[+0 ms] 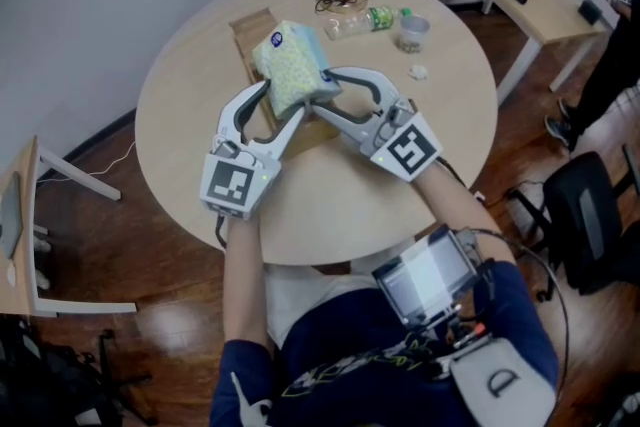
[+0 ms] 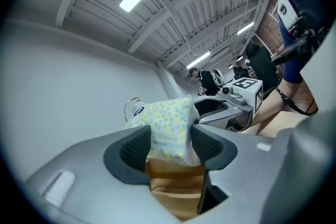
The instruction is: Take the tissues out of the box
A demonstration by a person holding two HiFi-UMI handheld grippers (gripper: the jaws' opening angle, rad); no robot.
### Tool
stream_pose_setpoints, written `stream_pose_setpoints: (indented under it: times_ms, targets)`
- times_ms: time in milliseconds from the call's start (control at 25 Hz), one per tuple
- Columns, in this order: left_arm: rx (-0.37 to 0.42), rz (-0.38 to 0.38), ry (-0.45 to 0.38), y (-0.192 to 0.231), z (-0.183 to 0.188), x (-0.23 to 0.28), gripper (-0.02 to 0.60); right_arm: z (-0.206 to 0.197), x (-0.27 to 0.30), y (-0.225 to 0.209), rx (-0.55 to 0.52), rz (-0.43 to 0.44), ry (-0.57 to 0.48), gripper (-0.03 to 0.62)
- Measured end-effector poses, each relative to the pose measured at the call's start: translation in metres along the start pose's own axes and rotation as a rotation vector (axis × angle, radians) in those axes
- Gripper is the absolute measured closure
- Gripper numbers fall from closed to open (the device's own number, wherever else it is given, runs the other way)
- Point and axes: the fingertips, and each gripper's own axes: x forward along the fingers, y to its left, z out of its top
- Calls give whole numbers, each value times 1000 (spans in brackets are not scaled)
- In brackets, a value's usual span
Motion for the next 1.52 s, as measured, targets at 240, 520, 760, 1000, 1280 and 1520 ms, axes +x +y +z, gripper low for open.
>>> stream_pose_setpoints:
  times_ms: [240, 520, 760, 1000, 1280, 1520]
  targets:
    - [146, -61, 145, 0, 13, 44, 326, -5, -14, -41, 166, -149, -44, 413]
    - [63, -127, 166, -2, 14, 72, 327, -15, -25, -64, 227, -184, -12, 413]
    - [47, -127, 178, -3, 16, 79, 327, -18, -29, -69, 237, -201, 25, 414]
    - [151, -142, 306, -8, 0, 92, 330, -44, -26, -68, 254, -203, 139, 418]
    - [200, -166, 368, -11, 3, 94, 333, -41, -28, -69, 296, -188, 146, 416]
    - [205, -186, 378, -15, 10, 96, 334, -38, -35, -73, 279, -205, 134, 414]
